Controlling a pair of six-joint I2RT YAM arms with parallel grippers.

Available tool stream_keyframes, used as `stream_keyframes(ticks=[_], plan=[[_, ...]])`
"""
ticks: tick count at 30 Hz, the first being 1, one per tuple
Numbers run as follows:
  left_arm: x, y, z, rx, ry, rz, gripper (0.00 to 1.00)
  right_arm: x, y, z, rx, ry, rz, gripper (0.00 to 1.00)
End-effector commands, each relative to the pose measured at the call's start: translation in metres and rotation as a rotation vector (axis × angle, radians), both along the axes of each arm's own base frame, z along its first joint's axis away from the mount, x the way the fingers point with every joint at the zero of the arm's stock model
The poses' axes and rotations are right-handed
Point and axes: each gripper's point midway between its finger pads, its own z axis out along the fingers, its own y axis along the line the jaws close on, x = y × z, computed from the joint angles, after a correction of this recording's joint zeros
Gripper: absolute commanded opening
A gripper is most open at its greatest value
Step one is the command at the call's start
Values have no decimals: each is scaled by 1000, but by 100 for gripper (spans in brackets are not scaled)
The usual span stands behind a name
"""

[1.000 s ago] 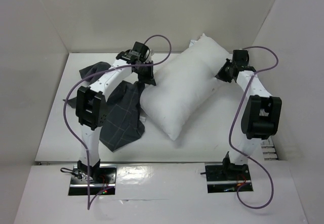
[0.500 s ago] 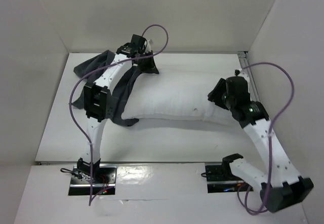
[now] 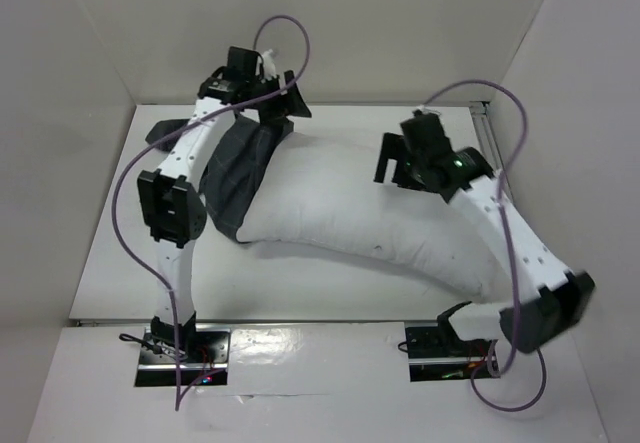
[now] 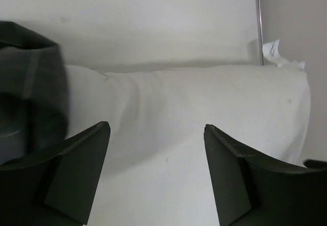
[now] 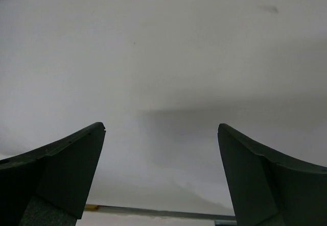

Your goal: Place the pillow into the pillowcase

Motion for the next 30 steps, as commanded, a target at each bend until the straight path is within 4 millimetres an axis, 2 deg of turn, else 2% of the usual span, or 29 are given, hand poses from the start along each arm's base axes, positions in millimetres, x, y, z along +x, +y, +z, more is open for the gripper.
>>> stream_keyframes(ticks=[1, 2, 3, 4, 5, 6, 7, 8, 9, 10, 11, 12, 13, 14, 15, 17, 18, 20, 24, 25, 26, 27, 29, 30], plan=[[-7, 44, 69, 20, -153, 84, 86, 42, 27, -8, -167, 11, 65, 100], [-17, 47, 82, 15, -173, 85, 83, 50, 31, -14, -203, 21, 70, 100], [-17, 56, 83, 32, -180, 103, 83, 60, 35, -20, -220, 23, 85, 100], [-18, 66, 74, 49, -160, 127, 83, 71, 44, -39, -230, 60, 96, 100], [-23, 68, 73, 64, -156, 128, 83, 73, 49, -54, -225, 88, 114, 100], [-25, 75, 79, 62, -166, 139, 83, 75, 50, -67, -244, 110, 125, 100], [-27, 86, 72, 94, -149, 163, 83, 78, 42, -80, -248, 139, 96, 91], [-31, 87, 69, 107, -144, 153, 83, 74, 37, -102, -259, 183, 95, 79], [-34, 97, 70, 123, -143, 168, 83, 71, 30, -111, -250, 210, 61, 62], [-38, 100, 60, 142, -119, 180, 83, 72, 16, -120, -253, 225, 19, 39], [-40, 116, 54, 161, -97, 216, 82, 63, 4, -120, -248, 221, -3, 4], [-41, 125, 48, 184, -89, 234, 82, 62, -6, -116, -235, 204, -44, 0], [-43, 134, 42, 202, -75, 259, 82, 58, -18, -112, -236, 191, -75, 0], [-48, 153, 29, 214, -31, 308, 80, 51, -35, -98, -230, 151, -128, 0], [-50, 164, 21, 228, -11, 333, 80, 46, -50, -91, -264, 132, -173, 0], [-57, 189, -1, 231, 70, 407, 80, 31, -74, -74, -292, 109, -228, 0], [-61, 196, -6, 233, 84, 421, 80, 28, -82, -69, -308, 106, -247, 0], [-66, 213, -27, 267, 134, 473, 80, 24, -91, -64, -319, 100, -252, 0], [-73, 243, -59, 330, 209, 571, 80, 28, -85, -57, -309, 90, -209, 0], [-75, 244, -69, 336, 239, 587, 83, 30, -86, -52, -312, 77, -218, 0], [-75, 251, -73, 328, 250, 612, 84, 31, -87, -53, -325, 90, -207, 14], [-77, 257, -86, 324, 276, 621, 85, 36, -79, -46, -308, 65, -181, 30], [-77, 257, -96, 303, 296, 612, 88, 42, -54, -36, -238, 31, -93, 65], [-77, 252, -106, 284, 318, 592, 91, 47, -34, -30, -214, 5, -32, 83]])
